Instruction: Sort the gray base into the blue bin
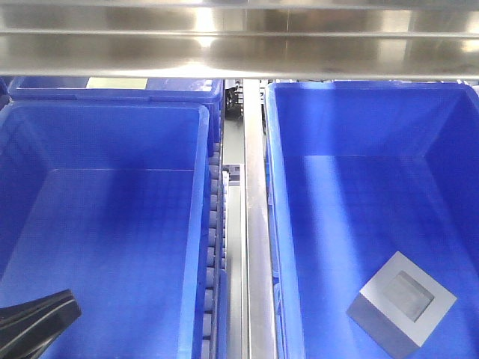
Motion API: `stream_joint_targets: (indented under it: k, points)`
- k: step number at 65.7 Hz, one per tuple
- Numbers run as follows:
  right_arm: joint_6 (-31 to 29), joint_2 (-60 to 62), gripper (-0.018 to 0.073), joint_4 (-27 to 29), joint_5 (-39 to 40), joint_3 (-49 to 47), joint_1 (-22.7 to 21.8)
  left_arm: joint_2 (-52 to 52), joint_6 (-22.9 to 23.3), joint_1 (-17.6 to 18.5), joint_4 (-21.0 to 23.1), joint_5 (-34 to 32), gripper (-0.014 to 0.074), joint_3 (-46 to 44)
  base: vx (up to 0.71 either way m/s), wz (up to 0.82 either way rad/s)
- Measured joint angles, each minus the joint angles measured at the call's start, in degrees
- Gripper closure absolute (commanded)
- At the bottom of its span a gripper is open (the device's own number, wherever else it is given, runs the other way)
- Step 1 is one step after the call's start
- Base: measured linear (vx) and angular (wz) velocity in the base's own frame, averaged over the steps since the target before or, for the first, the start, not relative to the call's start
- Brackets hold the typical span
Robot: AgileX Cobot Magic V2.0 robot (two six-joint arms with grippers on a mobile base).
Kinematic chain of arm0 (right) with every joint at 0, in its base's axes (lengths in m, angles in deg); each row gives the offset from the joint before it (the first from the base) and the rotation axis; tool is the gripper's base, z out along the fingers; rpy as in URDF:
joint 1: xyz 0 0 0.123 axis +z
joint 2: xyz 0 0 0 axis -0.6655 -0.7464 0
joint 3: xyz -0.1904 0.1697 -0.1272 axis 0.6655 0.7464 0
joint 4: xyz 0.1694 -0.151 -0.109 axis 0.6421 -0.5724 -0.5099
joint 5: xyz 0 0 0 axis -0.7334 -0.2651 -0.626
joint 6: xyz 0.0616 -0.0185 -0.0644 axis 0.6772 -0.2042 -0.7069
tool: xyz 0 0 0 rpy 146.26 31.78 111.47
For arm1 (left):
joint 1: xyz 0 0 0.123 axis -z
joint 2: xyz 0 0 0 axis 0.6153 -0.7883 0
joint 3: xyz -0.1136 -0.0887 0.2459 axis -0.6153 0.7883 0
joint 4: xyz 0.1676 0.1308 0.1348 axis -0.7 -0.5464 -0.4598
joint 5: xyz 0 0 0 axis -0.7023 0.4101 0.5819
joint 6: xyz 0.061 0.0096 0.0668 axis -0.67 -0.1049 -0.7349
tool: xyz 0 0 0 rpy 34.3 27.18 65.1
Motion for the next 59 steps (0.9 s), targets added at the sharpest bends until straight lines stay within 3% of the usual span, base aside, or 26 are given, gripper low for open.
stream_joint_targets:
  k: [53,59]
  points:
    - [0.0,0.0,0.0564,0.0,0.0,0.0,0.0,0.3,0.0,0.0,0.0,0.0,0.0603,0.0,0.00,0.00]
    - [0.0,0.0,0.0564,0.0,0.0,0.0,0.0,0.3,0.6,0.0,-3.6,0.2,0.0603,0.0,0.00,0.00]
